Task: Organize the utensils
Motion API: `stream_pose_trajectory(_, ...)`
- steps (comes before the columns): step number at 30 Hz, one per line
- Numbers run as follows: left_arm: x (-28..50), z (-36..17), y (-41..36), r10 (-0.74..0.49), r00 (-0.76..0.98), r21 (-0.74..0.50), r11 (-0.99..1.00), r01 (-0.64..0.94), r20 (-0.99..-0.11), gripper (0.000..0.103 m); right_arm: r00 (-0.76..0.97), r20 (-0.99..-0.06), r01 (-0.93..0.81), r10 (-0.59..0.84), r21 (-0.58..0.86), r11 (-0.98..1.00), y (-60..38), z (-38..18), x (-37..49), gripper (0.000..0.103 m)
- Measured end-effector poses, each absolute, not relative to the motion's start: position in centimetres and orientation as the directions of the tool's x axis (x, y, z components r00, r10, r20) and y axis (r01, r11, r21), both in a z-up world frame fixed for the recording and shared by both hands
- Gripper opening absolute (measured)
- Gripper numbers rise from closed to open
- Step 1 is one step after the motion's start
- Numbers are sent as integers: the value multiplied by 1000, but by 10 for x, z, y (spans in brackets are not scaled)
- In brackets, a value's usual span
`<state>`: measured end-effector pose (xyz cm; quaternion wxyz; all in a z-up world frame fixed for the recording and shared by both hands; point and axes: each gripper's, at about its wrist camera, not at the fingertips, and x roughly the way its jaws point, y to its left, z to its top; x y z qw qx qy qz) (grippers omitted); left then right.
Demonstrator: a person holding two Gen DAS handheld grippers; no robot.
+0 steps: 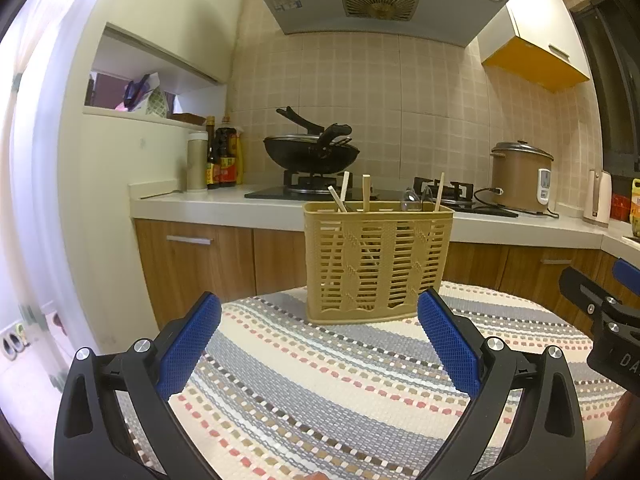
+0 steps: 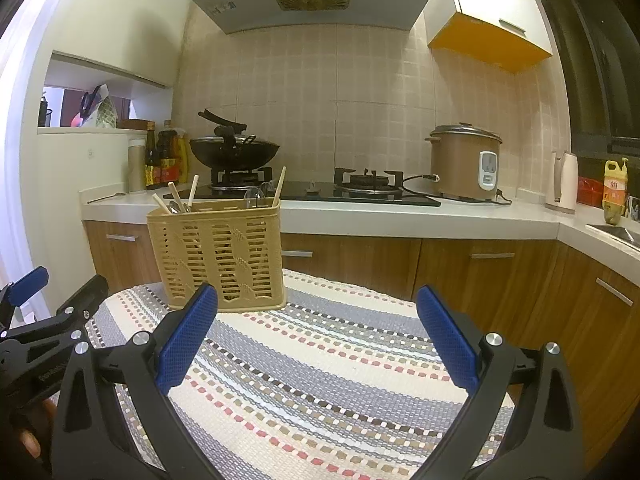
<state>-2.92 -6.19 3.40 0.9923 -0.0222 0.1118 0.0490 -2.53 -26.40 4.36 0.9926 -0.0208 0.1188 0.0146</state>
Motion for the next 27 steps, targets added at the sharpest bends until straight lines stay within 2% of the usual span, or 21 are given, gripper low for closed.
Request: stream_pose_trajectory(27,-27,33,-65,101,966,-12,994,-107,-236,95,965,-258,-44,36,-25,999,-265,44,-22,95)
